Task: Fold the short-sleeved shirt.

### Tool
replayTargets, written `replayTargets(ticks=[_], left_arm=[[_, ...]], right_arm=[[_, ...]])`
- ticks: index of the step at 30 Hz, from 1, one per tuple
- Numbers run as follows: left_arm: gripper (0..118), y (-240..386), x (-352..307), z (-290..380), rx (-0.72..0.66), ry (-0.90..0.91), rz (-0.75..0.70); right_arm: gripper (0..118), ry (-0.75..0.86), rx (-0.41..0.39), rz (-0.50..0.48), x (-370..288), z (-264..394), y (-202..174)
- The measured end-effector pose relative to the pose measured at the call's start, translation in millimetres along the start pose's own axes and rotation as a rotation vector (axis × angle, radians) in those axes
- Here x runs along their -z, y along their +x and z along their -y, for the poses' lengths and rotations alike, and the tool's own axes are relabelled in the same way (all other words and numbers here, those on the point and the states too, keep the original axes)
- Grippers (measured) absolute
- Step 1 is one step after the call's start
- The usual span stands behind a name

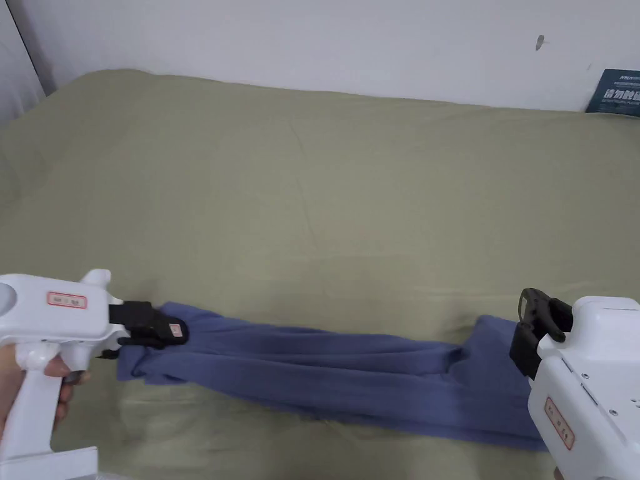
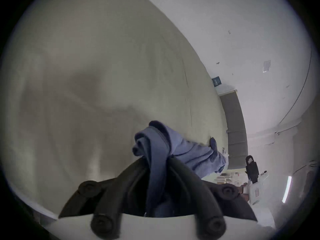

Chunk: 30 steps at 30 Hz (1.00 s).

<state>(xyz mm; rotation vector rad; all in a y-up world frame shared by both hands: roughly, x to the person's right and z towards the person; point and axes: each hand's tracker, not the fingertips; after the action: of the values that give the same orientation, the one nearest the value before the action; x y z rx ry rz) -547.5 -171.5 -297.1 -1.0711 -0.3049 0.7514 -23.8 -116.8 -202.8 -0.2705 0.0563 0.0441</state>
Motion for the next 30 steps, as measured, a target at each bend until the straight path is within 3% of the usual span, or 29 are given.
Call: replayTargets(ticks=[3, 5, 8, 11, 21, 27, 28, 29, 30], left_arm=[[9, -2, -37, -2, -0.023, 0.052, -0.033], [9, 4, -55, -4, 0.036, 0.071, -0.128], [9, 20, -60, -1, 0.041, 0.055, -0.136], [9, 56, -52, 11, 0.144, 0.062, -0.169], [9, 189, 47, 58, 0.415, -0.013, -0.303], [10, 217, 144, 81, 0.427, -0.084, -0.326], [20, 220, 160, 86, 0.429, -0.093, -0.333], [49, 220, 174, 88, 0.429, -0.102, -0.327], [104, 219, 183, 92, 0.435, -0.127, -0.283]], right_arm=[[0, 0.005, 0.008, -0.006, -3, -2, 2], [0, 0.008, 0.007, -0.011, -5, -3, 1], [0, 0.018, 0.001, -0.021, -6, -4, 0], [0, 0.026, 0.003, -0.017, -9, -6, 0], [0, 0.025, 0.008, -0.021, -19, -5, 12], [0, 0.002, 0.013, -0.006, -20, 3, 23], [0, -0.004, 0.015, -0.003, -19, 4, 25], [0, -0.012, 0.02, 0.001, -18, 5, 27], [0, -0.014, 0.024, 0.004, -18, 6, 29]])
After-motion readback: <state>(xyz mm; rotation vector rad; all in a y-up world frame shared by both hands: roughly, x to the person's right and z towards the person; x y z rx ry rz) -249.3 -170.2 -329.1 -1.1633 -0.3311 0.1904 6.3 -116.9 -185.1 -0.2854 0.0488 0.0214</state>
